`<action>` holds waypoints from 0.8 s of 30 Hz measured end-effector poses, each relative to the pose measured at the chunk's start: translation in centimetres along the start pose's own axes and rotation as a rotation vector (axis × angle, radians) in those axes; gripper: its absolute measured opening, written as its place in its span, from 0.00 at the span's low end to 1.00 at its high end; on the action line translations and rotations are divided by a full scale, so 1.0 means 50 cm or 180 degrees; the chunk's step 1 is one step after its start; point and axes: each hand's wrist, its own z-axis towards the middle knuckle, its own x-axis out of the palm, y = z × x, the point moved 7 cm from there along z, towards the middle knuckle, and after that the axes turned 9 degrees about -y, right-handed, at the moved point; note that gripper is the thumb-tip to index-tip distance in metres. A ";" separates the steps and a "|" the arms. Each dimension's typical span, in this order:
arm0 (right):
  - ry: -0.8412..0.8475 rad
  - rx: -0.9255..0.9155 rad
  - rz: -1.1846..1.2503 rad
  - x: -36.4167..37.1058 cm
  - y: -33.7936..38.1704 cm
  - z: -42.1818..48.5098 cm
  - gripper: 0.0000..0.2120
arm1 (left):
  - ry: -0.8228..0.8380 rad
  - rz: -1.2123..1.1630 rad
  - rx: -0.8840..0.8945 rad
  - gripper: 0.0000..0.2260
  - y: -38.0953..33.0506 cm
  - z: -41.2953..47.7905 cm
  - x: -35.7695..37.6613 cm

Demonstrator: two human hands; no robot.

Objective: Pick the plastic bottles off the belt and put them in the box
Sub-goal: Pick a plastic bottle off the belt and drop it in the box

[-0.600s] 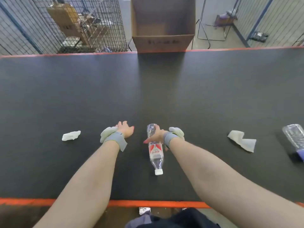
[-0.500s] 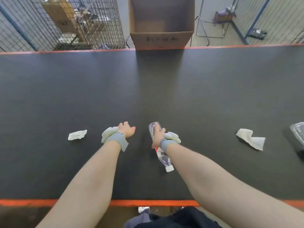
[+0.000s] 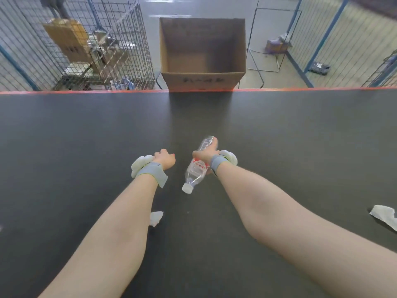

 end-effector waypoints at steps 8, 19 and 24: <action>-0.0524 -0.0446 0.2495 -0.194 0.514 0.251 0.60 | -0.0809 -0.1069 -0.0004 0.25 -0.123 0.229 -0.253; 0.0021 -0.0192 0.1942 -0.128 0.421 0.135 0.38 | 0.0028 0.0137 0.0035 0.29 -0.040 0.150 -0.131; 0.0649 -0.0231 0.0645 -0.048 0.229 -0.020 0.34 | 0.0090 0.0782 0.0091 0.29 0.073 0.028 -0.038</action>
